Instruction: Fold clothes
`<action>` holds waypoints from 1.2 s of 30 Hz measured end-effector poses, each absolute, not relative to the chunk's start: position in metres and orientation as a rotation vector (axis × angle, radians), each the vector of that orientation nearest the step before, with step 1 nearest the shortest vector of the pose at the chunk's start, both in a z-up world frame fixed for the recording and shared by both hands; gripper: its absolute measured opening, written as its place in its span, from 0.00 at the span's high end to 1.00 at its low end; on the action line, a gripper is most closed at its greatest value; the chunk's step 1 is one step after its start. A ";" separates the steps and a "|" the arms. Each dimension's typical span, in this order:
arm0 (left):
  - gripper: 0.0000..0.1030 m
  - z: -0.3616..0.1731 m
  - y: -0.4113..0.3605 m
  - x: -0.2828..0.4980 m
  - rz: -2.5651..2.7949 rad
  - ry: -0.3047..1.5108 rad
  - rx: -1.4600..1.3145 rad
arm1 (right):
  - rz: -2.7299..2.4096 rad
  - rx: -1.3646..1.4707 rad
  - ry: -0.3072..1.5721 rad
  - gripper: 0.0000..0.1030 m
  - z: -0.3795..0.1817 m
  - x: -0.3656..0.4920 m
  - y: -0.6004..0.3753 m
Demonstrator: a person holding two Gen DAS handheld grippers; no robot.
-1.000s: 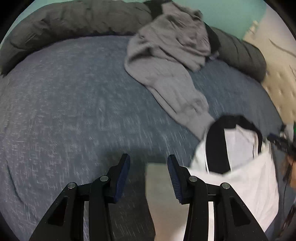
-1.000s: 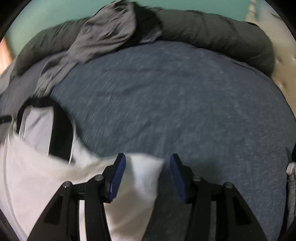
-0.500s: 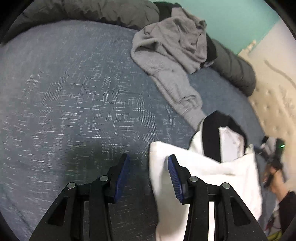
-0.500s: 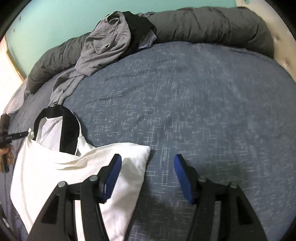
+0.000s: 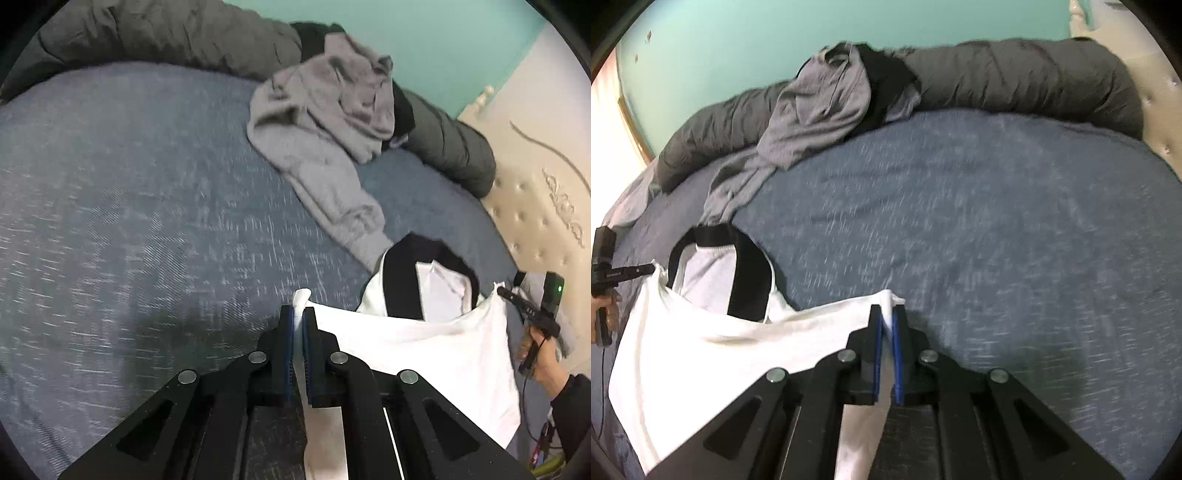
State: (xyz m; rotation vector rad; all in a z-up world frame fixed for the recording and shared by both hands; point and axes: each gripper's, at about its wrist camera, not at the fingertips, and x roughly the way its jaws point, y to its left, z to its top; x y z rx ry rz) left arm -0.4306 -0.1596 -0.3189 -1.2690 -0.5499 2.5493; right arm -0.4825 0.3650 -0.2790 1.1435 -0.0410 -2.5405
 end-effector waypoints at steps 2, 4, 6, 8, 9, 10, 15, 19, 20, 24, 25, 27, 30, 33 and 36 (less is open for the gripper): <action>0.96 -0.311 -0.163 -0.429 2.562 -0.543 -1.260 | -2.562 1.101 -0.052 0.95 -0.270 -0.479 0.371; 0.96 -0.303 -0.168 -0.429 2.573 -0.569 -1.237 | -2.581 1.075 -0.069 0.95 -0.261 -0.480 0.374; 0.96 -0.295 -0.172 -0.433 2.590 -0.597 -1.213 | -2.603 1.062 -0.078 0.95 -0.255 -0.484 0.375; 0.96 -0.289 -0.173 -0.440 2.610 -0.594 -1.207 | -2.615 1.049 -0.085 0.96 -0.249 -0.489 0.375; 0.96 -0.289 -0.171 -0.446 2.612 -0.586 -1.217 | -2.617 1.057 -0.076 0.96 -0.249 -0.494 0.373; 0.96 -0.288 -0.169 -0.451 2.615 -0.577 -1.228 | -2.623 1.075 -0.056 0.96 -0.249 -0.501 0.369; 0.95 -0.294 -0.162 -0.474 2.633 -0.570 -1.265 | -2.643 1.142 -0.032 0.96 -0.261 -0.521 0.362; 0.93 -0.316 -0.155 -0.485 2.625 -0.561 -1.368 | -2.630 1.237 -0.039 0.95 -0.284 -0.528 0.359; 0.92 -0.321 -0.154 -0.485 2.626 -0.558 -1.394 | -2.623 1.265 -0.048 0.95 -0.290 -0.530 0.359; 0.87 -0.323 -0.158 -0.473 2.613 -0.576 -1.415 | -2.597 1.263 -0.125 0.78 -0.282 -0.501 0.372; 0.76 -0.319 -0.162 -0.465 2.619 -0.582 -1.410 | -2.590 1.261 -0.144 0.64 -0.280 -0.494 0.376; 0.66 -0.313 -0.168 -0.450 2.624 -0.591 -1.409 | -2.577 1.257 -0.183 0.52 -0.276 -0.479 0.382; 0.57 -0.301 -0.174 -0.418 2.602 -0.636 -1.393 | -2.555 1.252 -0.240 0.51 -0.269 -0.457 0.393; 0.55 -0.290 -0.171 -0.369 2.565 -0.658 -1.359 | -2.533 1.246 -0.296 0.51 -0.263 -0.435 0.403; 0.55 -0.291 -0.165 -0.326 2.517 -0.641 -1.369 | -2.445 1.273 -0.310 0.51 -0.265 -0.388 0.406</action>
